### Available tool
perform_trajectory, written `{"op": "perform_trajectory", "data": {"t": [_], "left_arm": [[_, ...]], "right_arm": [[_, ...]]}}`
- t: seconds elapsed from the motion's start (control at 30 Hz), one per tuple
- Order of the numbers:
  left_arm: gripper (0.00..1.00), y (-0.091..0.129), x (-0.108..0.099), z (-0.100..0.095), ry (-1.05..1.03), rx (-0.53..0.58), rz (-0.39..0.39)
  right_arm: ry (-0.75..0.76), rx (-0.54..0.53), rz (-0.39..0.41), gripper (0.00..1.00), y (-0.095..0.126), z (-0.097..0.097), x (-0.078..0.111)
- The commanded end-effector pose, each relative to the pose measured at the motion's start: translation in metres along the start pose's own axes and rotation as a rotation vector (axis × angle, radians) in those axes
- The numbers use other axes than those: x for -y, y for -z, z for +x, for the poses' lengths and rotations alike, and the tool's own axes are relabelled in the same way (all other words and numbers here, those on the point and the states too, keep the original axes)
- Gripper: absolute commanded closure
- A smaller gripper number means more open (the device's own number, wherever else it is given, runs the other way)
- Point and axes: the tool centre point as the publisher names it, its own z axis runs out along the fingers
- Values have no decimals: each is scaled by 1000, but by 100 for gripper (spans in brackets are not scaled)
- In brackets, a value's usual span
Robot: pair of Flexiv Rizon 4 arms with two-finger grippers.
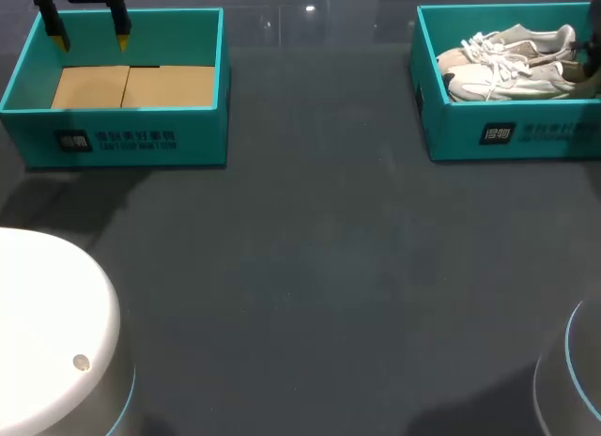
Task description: Take the shoe out of the shoebox, open the shoe tongue, remove and reinsert the insole, then place the shoe into the shoebox
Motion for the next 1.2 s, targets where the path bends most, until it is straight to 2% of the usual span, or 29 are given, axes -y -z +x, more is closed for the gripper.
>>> {"op": "perform_trajectory", "data": {"t": [0.03, 0.67, 0.93, 1.2], "left_arm": [[0, 0, 0, 0, 0, 0, 0], [0, 0, 0, 0, 0, 0, 0], [0, 0, 0, 0, 0, 0, 0], [0, 0, 0, 0, 0, 0, 0]], "right_arm": [[-1, 7, -16, 100, 15, -1, 7], [-19, 61, -68, 100, 84, -19, -5], [-24, 88, -65, 100, 135, -23, 0], [-39, 125, -51, 100, 184, -20, 18]]}}
